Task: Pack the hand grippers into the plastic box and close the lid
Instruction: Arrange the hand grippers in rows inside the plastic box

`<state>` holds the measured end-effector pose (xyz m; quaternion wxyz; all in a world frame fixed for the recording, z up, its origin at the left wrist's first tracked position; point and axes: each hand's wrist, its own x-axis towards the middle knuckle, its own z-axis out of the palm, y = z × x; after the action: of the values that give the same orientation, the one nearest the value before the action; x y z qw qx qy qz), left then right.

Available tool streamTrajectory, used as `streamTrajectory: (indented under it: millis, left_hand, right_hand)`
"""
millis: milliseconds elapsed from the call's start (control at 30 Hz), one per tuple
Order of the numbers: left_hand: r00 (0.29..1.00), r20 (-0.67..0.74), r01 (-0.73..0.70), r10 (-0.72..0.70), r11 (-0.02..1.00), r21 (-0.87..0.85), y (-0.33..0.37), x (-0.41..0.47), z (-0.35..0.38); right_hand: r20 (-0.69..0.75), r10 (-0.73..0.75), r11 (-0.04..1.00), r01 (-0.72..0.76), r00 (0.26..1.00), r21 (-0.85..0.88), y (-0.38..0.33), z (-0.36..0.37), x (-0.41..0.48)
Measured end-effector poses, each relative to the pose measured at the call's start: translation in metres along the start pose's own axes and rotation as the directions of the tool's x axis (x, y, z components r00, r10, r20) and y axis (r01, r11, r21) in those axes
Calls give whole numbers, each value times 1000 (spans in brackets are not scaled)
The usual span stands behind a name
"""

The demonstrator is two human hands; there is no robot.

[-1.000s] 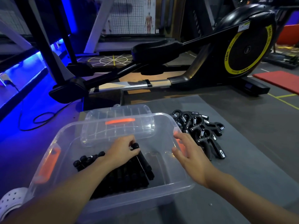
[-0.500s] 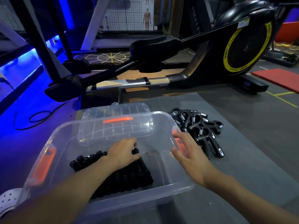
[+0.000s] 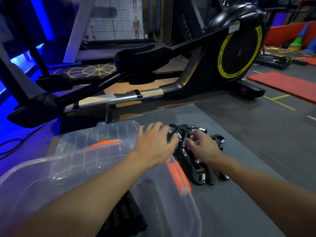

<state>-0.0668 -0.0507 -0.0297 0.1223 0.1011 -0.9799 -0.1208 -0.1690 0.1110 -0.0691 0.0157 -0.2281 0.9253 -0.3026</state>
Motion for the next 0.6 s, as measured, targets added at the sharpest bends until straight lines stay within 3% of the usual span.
streamTrajectory:
  millis: [167, 333, 467, 600]
  left_hand:
    - [991, 117, 60, -68, 996, 73, -1, 7, 15]
    - [986, 140, 83, -94, 993, 88, 0, 2, 14]
    - [981, 173, 74, -92, 992, 107, 1, 4, 14]
    - [975, 199, 71, -95, 990, 121, 0, 5, 16]
  right_hand:
    - [69, 4, 977, 11, 998, -211, 34, 13, 88]
    - [186, 74, 982, -39, 980, -187, 44, 36, 157]
    - [372, 136, 990, -112, 918, -84, 47, 52, 188]
    - [503, 174, 977, -84, 846, -195, 51, 60, 203]
